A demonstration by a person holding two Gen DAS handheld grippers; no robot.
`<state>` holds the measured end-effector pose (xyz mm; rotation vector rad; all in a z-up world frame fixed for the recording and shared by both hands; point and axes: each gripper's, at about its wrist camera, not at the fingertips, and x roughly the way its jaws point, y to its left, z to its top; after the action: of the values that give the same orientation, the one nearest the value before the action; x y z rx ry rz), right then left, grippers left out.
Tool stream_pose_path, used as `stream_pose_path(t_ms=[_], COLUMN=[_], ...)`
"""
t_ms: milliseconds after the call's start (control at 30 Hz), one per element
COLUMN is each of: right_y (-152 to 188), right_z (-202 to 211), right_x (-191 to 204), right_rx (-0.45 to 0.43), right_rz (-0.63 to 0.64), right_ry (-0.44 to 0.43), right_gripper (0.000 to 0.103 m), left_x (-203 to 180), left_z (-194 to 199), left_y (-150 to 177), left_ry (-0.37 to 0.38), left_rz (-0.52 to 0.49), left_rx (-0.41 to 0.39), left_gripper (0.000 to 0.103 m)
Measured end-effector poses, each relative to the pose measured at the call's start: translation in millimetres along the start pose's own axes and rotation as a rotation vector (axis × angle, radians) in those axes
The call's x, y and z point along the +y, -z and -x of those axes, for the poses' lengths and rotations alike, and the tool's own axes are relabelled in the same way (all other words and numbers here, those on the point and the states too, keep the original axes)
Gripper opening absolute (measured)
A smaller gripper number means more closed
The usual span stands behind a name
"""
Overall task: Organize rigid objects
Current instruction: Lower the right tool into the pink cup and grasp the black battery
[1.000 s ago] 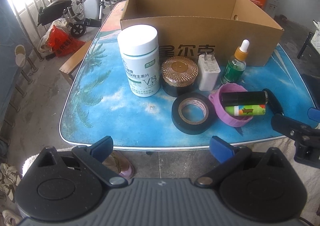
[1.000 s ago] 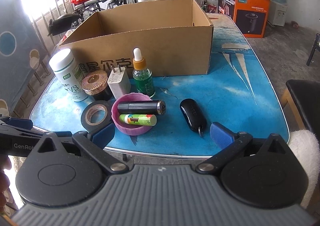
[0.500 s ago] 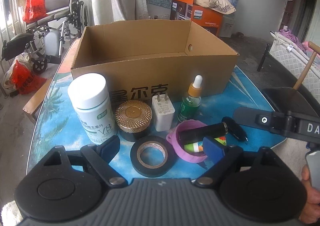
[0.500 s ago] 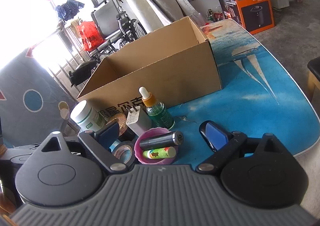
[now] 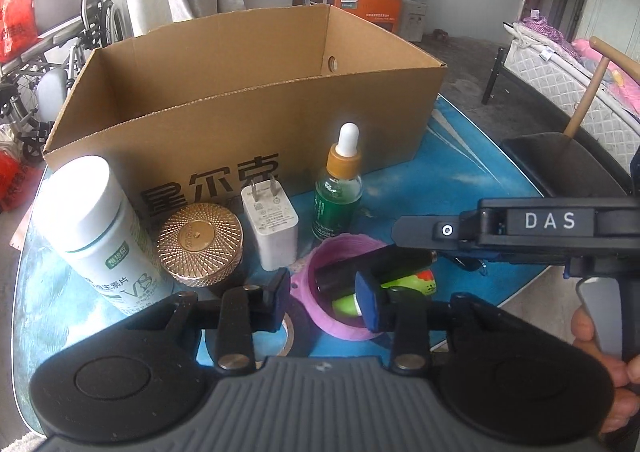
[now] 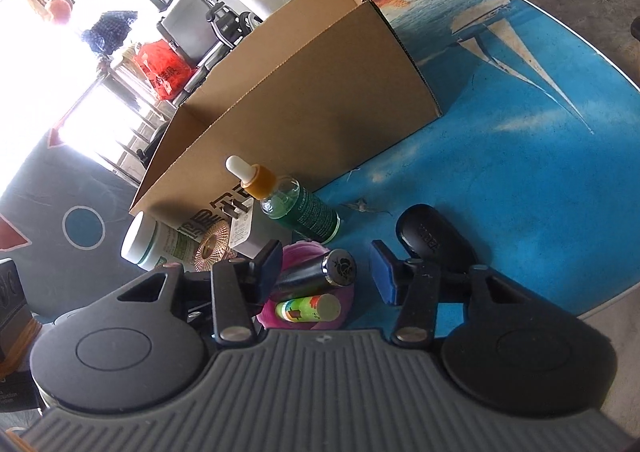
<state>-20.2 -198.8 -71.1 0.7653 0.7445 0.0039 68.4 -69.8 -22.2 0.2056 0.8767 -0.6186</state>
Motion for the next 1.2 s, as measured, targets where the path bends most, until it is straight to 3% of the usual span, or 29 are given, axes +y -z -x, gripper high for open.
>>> stream_pose_path(t_ms=[433, 767, 900, 1200], right_y=[-5.2, -5.4, -2.5, -0.4], right_z=[-22.4, -20.3, -13.7, -16.3], right_x=[-10.5, -11.1, -11.4, -16.7], right_rx=[0.036, 0.037, 0.024, 0.031], right_rz=[-0.071, -0.092, -0.085, -0.111], right_ry=[-0.037, -0.037, -0.038, -0.046], right_gripper=[0.032, 0.034, 0.042, 0.039], left_x=[-0.1, -7.5, -6.3, -7.7], left_z=[-12.1, -17.4, -17.8, -14.9], left_y=[-3.4, -0.8, -0.4, 3.4], left_ry=[0.009, -0.022, -0.026, -0.037], left_rz=[-0.11, -0.125, -0.112, -0.099], left_rx=[0.003, -0.004, -0.003, -0.011], left_gripper=[0.034, 0.037, 0.037, 0.04])
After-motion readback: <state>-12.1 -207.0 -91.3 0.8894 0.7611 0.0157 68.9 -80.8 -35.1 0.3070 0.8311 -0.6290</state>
